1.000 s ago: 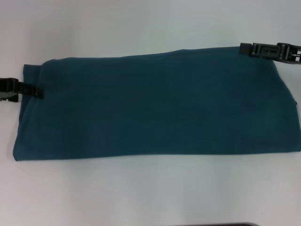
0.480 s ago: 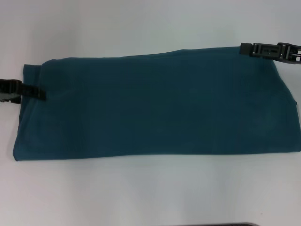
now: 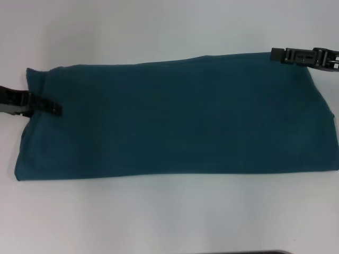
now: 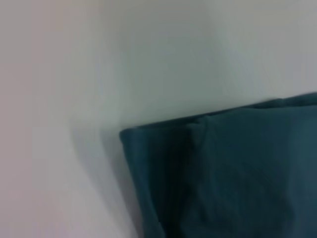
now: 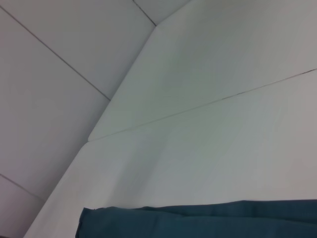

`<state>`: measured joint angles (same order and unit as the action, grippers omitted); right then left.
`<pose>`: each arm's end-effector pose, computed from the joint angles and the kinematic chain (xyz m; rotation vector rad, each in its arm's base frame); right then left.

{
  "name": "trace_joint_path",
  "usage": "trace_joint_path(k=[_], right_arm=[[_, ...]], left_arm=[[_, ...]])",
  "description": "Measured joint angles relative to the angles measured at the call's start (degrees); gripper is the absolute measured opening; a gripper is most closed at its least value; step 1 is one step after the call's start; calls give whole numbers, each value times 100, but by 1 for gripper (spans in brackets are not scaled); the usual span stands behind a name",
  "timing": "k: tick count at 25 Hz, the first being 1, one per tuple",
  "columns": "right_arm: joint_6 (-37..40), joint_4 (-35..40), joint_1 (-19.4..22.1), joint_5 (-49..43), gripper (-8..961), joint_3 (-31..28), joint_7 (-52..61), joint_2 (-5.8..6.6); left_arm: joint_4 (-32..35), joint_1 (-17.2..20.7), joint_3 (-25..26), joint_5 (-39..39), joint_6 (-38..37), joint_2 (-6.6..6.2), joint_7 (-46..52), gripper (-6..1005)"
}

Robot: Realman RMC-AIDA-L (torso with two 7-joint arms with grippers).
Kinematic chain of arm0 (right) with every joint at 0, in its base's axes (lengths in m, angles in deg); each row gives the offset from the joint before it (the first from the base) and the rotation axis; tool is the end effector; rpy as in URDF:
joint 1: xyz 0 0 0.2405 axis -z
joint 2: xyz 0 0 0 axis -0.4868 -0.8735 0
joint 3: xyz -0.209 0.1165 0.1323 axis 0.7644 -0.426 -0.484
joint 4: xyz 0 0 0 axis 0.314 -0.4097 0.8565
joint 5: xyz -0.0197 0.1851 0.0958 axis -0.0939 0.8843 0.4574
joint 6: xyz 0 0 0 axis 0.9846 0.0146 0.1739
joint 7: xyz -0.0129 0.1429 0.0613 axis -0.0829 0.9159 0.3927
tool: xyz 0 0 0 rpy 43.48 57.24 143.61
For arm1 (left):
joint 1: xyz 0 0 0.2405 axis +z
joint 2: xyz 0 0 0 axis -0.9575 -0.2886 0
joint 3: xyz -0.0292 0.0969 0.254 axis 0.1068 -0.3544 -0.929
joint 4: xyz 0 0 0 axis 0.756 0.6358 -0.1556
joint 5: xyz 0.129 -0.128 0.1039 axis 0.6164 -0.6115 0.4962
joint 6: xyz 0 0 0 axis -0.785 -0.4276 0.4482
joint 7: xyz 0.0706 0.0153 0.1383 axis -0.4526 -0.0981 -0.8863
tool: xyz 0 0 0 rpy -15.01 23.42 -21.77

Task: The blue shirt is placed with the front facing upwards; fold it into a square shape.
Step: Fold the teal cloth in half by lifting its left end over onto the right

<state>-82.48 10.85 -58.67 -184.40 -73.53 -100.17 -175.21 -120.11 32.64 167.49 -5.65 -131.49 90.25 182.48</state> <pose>0.3193 0.3523 0.0337 -2.2927 1.5044 0.7485 -0.3240 0.3840 0.0322 -2.2326 -1.6823 0.1218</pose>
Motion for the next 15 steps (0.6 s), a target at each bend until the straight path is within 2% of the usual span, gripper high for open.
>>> trace_joint_path(k=[5,15], right_arm=[[13,0,1,0,716,0,-1,0],[14,-4,9,60,716,-9,-1,4]], left_arm=[[-114,-27,1,-31,-94,70,-33,899],[-273,-21,12,-25,-100,78,-51,899]])
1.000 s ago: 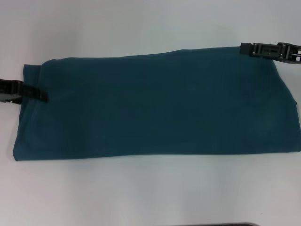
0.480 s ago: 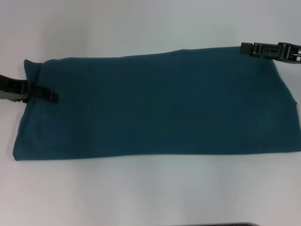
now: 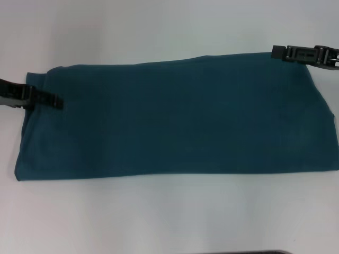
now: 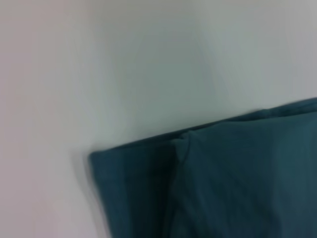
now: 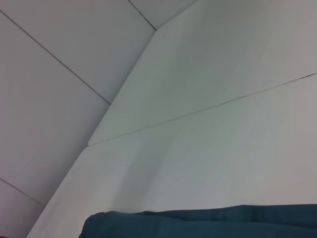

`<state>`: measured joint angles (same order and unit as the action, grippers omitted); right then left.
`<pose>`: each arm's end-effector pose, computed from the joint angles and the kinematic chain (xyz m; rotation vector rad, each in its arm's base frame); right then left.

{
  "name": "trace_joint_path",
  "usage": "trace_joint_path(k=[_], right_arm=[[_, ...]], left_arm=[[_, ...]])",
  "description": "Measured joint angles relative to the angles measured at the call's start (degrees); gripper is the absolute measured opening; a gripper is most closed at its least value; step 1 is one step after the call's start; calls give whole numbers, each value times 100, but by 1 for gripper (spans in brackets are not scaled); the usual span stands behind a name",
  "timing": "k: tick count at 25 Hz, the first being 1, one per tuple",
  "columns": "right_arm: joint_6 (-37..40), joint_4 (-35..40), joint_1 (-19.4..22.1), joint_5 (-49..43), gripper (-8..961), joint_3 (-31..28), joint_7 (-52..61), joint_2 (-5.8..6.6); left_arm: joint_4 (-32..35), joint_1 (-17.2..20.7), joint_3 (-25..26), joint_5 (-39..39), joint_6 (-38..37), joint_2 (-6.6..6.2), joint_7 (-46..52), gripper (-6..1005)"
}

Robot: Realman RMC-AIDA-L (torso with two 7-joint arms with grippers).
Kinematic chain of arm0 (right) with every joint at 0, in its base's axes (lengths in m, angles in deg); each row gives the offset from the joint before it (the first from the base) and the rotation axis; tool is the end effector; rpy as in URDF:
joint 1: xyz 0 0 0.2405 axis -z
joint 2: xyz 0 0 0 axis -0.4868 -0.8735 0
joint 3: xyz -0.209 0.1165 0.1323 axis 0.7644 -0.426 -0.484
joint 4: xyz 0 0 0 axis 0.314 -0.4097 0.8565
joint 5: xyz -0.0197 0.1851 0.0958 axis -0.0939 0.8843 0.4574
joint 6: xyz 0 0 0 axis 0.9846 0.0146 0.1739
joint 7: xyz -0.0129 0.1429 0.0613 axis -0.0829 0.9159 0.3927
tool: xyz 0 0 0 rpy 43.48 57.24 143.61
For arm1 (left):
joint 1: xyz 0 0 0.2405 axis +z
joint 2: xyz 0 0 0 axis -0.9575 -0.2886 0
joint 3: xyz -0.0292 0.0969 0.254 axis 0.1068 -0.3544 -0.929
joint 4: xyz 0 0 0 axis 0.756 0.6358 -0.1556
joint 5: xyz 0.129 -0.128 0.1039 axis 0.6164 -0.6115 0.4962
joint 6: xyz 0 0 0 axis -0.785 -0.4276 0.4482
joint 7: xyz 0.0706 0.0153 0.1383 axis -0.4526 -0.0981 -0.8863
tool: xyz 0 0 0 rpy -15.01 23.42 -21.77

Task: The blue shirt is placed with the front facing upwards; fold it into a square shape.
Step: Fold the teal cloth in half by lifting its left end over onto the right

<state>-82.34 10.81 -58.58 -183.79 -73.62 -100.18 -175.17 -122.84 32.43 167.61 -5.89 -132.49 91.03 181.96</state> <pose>0.3192 0.3531 0.0354 -2.2832 1.5006 0.7618 -0.3151 0.3881 0.0347 -2.2548 -1.6376 0.1053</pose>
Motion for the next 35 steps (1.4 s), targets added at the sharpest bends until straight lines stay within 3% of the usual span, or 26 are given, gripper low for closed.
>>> trace_joint_path(k=[15,35], right_arm=[[21,14,-13,4,717,-8,0,1],[15,-4,-17,10,717,-30,0,-5]], left_arm=[[-98,115,11,299,252,-56,158,900],[40,11,-63,415,265,-6,209,898]])
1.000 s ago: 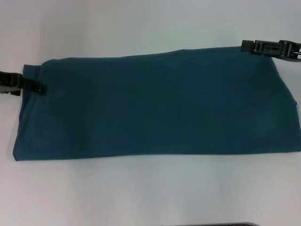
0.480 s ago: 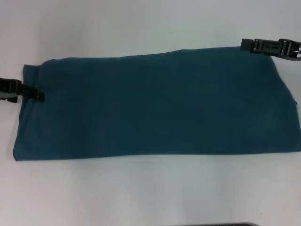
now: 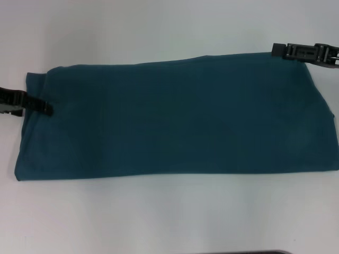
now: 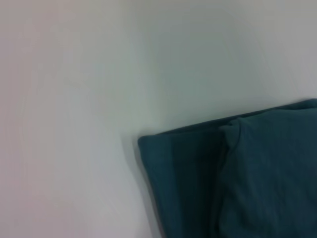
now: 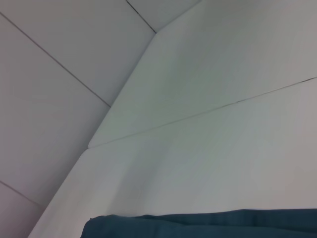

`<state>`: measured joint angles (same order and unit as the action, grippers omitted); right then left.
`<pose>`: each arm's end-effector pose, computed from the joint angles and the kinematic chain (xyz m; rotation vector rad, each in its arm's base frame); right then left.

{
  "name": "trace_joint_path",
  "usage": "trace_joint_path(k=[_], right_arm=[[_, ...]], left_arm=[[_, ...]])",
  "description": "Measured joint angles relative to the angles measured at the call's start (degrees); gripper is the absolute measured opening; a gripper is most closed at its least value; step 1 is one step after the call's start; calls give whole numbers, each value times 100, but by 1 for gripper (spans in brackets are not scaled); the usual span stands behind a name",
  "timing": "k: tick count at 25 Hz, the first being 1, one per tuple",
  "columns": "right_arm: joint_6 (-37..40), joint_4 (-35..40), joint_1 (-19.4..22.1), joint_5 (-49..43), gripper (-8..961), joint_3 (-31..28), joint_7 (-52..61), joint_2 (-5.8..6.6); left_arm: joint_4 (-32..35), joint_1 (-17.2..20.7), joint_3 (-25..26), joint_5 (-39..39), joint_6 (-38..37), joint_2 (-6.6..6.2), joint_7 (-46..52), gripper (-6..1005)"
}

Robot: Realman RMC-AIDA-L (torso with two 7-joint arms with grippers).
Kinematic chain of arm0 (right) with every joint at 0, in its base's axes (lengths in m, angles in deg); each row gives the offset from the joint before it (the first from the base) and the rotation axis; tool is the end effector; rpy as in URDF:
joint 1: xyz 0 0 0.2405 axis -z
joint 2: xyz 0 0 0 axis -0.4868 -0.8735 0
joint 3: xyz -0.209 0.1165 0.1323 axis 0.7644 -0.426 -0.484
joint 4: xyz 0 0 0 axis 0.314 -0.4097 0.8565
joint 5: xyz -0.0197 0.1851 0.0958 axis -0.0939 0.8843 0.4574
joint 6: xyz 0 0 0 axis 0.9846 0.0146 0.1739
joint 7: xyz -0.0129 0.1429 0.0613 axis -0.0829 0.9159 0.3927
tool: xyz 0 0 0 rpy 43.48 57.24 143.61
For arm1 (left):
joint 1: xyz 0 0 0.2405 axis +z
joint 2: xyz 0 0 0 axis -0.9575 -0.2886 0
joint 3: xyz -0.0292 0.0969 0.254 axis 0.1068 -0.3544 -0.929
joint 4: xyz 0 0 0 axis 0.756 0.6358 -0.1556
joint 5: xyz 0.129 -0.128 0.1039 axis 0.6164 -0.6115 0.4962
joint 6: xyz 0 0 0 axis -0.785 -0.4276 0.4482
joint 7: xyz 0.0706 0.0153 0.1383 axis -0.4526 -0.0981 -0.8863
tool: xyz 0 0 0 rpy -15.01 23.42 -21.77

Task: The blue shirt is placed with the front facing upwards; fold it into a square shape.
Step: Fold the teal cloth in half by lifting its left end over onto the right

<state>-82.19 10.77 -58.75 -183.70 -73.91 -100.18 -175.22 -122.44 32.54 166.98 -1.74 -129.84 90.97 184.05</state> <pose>0.3183 0.3546 0.0360 -2.2782 1.4967 0.7687 -0.3288 0.3878 0.0373 -2.1788 -1.6405 0.1945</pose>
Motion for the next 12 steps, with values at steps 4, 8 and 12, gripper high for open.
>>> trace_joint_path(k=[4,8,12], right_arm=[[-4,0,10,0,717,-5,0,0],[-4,-2,10,0,717,-6,0,0],[-4,-8,6,0,717,-5,0,0]], left_arm=[[0,0,0,0,21,8,23,897],[6,-1,-6,0,37,10,37,896],[10,-13,-17,0,44,56,32,895]])
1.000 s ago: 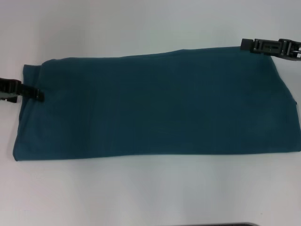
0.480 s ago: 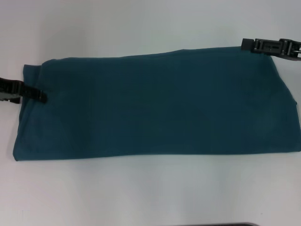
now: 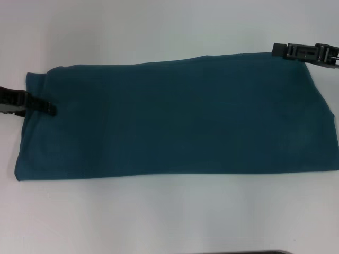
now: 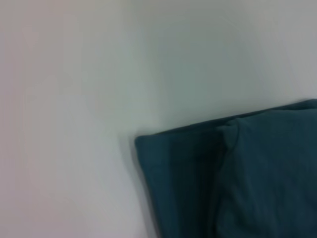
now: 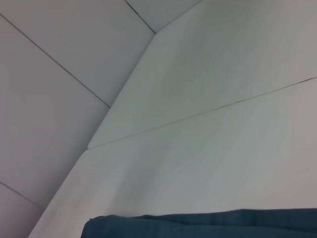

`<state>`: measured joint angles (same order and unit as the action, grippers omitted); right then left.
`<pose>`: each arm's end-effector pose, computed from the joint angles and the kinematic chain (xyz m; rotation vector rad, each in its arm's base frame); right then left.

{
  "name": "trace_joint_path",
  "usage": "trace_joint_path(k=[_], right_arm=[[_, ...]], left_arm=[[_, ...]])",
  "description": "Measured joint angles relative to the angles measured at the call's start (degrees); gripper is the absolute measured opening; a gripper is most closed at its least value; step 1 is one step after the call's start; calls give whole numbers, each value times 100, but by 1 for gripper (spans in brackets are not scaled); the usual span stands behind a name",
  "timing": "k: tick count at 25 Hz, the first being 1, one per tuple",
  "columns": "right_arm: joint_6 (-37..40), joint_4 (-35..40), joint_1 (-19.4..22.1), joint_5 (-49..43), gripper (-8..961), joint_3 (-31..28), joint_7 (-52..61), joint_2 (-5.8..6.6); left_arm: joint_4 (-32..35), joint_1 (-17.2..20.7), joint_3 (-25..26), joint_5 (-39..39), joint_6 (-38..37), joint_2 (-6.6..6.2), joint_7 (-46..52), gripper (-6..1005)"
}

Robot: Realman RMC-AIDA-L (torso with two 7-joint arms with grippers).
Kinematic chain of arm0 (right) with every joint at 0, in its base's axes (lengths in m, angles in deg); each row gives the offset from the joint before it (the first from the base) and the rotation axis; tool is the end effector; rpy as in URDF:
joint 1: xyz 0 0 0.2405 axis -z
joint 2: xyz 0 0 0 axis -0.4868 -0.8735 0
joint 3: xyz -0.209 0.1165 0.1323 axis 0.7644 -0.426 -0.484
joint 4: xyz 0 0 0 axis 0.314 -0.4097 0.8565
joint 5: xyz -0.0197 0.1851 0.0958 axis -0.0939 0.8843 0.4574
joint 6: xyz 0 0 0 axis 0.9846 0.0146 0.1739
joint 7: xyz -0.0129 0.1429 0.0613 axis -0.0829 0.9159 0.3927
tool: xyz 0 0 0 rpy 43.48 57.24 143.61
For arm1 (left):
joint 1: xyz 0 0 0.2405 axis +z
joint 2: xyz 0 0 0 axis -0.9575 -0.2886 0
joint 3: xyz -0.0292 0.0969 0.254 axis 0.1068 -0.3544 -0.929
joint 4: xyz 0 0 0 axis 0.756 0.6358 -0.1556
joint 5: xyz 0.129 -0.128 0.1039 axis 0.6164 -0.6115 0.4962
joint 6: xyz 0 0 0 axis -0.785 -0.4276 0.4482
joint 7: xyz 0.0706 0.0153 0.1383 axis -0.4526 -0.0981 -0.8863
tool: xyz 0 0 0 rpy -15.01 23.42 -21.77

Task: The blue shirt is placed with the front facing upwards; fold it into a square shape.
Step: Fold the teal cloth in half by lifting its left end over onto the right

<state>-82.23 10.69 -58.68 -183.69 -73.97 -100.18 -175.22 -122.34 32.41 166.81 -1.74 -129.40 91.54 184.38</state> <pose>0.3187 0.3543 0.0365 -2.2766 1.4964 0.7693 -0.3269 0.3879 0.0322 -2.1807 -1.6445 0.1910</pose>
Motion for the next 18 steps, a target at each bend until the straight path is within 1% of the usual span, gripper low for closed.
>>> trace_joint_path(k=[11,15,18], right_arm=[[10,-1,-10,0,717,0,0,0],[15,8,0,0,717,-6,0,0],[10,10,2,0,717,-8,0,0]], left_arm=[[-17,-137,-15,-74,-148,101,-116,892],[-63,-193,-94,-77,-211,159,-122,891],[-65,-243,-131,-80,-245,167,-122,890]])
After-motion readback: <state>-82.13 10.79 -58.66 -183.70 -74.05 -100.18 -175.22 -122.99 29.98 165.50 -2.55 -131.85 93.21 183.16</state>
